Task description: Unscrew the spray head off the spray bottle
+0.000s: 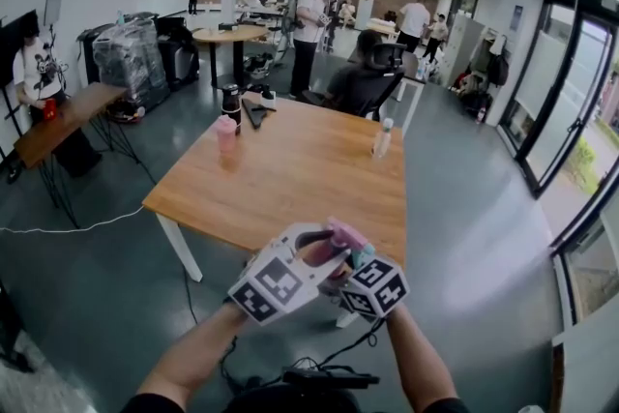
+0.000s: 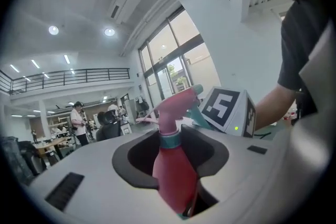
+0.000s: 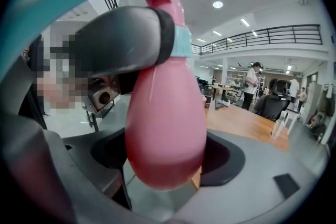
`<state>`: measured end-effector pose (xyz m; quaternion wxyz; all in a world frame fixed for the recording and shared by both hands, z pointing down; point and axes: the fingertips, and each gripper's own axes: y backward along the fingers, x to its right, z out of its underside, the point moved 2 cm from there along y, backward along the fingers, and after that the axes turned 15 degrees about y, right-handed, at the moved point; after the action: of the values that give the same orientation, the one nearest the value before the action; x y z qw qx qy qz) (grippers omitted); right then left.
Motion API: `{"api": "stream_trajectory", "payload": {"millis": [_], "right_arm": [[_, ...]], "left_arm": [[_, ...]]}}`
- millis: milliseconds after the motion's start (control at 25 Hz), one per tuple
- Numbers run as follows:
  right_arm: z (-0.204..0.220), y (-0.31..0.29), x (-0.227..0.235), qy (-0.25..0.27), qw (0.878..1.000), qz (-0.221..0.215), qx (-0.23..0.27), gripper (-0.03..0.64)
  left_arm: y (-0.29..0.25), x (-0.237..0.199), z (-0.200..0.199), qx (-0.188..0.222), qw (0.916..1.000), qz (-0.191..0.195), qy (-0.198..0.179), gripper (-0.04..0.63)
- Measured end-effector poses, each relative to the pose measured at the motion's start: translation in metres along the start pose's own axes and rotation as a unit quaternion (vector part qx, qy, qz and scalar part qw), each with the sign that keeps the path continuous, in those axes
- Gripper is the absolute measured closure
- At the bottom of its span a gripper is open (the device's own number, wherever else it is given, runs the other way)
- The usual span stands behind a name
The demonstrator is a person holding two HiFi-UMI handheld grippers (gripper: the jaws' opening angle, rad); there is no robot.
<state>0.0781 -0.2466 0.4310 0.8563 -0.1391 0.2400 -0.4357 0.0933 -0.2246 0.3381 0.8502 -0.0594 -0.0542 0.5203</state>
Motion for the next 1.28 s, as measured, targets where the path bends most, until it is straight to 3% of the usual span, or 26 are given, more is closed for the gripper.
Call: {"api": "stream_trajectory", "payload": {"millis": [240,360,480,560,640,840,960,1080,1280], "right_arm": [[-0.004,-0.005,0.007,-0.003,0.999,0.032,-0.003,0.221],[-0.005,-0.007,0.007,-0.005,1.000,0.026,0.002,0.221],[-0.007,0.000,0.003,-0.009,1.000,-0.007,0.018,0.221],[-0.008,0.006,-0.002,-0.008,0.999,-0.033,0.026,0.221],[-0.009,0.009,-0.007,0.001,0.998,-0.058,0.030,0.221],[-0.016,0.014,-0.029,0.021,0.991,-0.119,0.049,0.221],[-0.020,0.022,-0.041,0.027,0.988,-0.144,0.056,0.221],[-0.019,0.024,-0.038,0.025,0.990,-0.132,0.049,0.219],[-0.013,0.019,-0.022,0.004,0.997,-0.074,0.030,0.221]], "left_arm": [[-0.001,-0.006,-0.001,0.002,0.9981,-0.059,-0.019,0.456],[-0.001,-0.007,0.000,0.003,0.9976,-0.065,-0.022,0.456],[0.000,0.000,0.000,-0.005,1.0000,0.005,-0.002,0.453],[0.005,0.007,0.001,-0.013,0.9967,0.076,0.026,0.413],[0.009,0.006,-0.003,-0.009,0.9916,0.122,0.043,0.410],[0.021,0.012,-0.012,-0.027,0.9771,0.210,0.020,0.427],[0.028,0.020,-0.016,-0.036,0.9702,0.240,0.005,0.454],[0.027,0.023,-0.018,-0.032,0.9729,0.229,-0.001,0.457],[0.017,0.019,-0.017,-0.021,0.9926,0.114,-0.036,0.457]]}}
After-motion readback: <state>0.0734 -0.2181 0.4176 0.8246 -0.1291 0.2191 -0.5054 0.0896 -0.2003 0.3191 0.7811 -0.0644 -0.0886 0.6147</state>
